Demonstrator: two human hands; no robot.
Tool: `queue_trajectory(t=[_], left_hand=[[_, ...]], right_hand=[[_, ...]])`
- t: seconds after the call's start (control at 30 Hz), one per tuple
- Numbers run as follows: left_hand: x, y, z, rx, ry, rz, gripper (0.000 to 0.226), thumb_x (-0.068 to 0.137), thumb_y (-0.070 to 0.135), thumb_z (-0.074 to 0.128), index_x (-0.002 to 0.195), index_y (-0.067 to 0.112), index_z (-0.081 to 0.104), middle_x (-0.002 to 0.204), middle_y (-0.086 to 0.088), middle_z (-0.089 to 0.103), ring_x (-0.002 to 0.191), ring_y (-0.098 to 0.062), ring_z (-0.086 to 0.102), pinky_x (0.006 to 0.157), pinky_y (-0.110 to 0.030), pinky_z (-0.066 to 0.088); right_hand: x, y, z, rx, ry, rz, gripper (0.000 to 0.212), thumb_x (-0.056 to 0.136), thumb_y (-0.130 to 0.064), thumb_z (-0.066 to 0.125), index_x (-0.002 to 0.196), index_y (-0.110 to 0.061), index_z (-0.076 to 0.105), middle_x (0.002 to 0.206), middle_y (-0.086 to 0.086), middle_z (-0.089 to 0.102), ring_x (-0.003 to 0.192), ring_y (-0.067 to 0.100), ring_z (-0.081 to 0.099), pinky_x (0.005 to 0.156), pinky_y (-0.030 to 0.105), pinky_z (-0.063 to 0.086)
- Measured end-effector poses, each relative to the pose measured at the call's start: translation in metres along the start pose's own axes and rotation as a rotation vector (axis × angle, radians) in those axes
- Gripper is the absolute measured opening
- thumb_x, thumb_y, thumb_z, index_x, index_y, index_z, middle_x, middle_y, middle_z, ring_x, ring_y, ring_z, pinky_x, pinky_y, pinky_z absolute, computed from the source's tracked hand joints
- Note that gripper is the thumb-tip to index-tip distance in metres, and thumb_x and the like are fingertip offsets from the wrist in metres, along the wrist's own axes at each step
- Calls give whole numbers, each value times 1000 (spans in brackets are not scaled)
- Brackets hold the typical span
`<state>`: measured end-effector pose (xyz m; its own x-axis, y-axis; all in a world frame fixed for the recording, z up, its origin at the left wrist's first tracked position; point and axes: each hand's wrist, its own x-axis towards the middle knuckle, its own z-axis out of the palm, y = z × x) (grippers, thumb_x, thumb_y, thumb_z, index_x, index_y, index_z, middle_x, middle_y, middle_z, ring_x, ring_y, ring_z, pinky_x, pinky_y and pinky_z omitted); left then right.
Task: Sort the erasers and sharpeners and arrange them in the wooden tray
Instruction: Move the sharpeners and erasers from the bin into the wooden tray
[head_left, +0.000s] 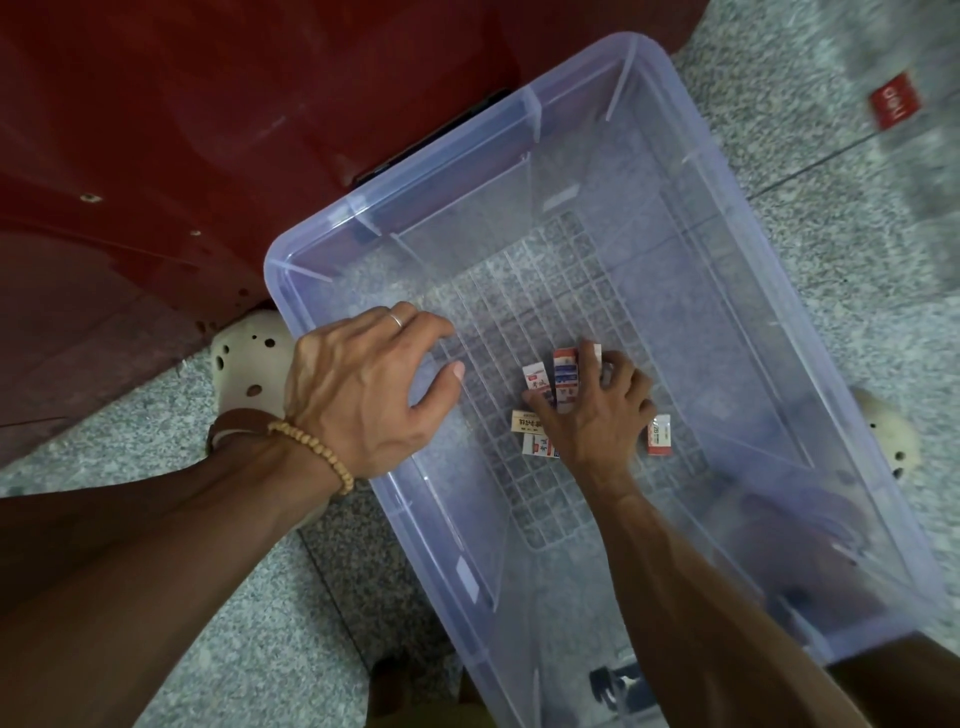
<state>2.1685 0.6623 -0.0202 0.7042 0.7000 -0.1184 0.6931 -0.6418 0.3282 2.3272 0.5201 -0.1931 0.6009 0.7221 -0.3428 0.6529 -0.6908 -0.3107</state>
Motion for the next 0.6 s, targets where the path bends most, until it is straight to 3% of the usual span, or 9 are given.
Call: queue_trajectory(t=[0.27, 0.43, 0.6], left_hand=[[0, 0, 0, 13, 18, 1, 31, 88, 41, 52, 104, 19, 68, 88, 6, 67, 79, -16, 65, 61, -32, 50], [0, 0, 0, 19, 26, 8, 31, 88, 41, 52, 103, 19, 68, 87, 6, 67, 79, -17, 66, 60, -32, 50], [0, 0, 0, 20, 26, -3, 31, 87, 41, 52, 103, 19, 68, 86, 6, 67, 77, -17, 65, 61, -32, 50]], right_hand=[[7, -17, 8, -32, -14, -201, 72, 73, -49, 74, 135, -22, 51, 109, 16, 56, 95, 38, 52, 74, 48, 48], [12, -16, 10, -88, -55, -290, 73, 78, -46, 79, 138, -15, 50, 109, 18, 59, 94, 39, 56, 73, 48, 49], [19, -18, 1, 77, -118, -245, 65, 84, -42, 73, 138, -14, 48, 116, 15, 55, 105, 35, 51, 77, 47, 51]])
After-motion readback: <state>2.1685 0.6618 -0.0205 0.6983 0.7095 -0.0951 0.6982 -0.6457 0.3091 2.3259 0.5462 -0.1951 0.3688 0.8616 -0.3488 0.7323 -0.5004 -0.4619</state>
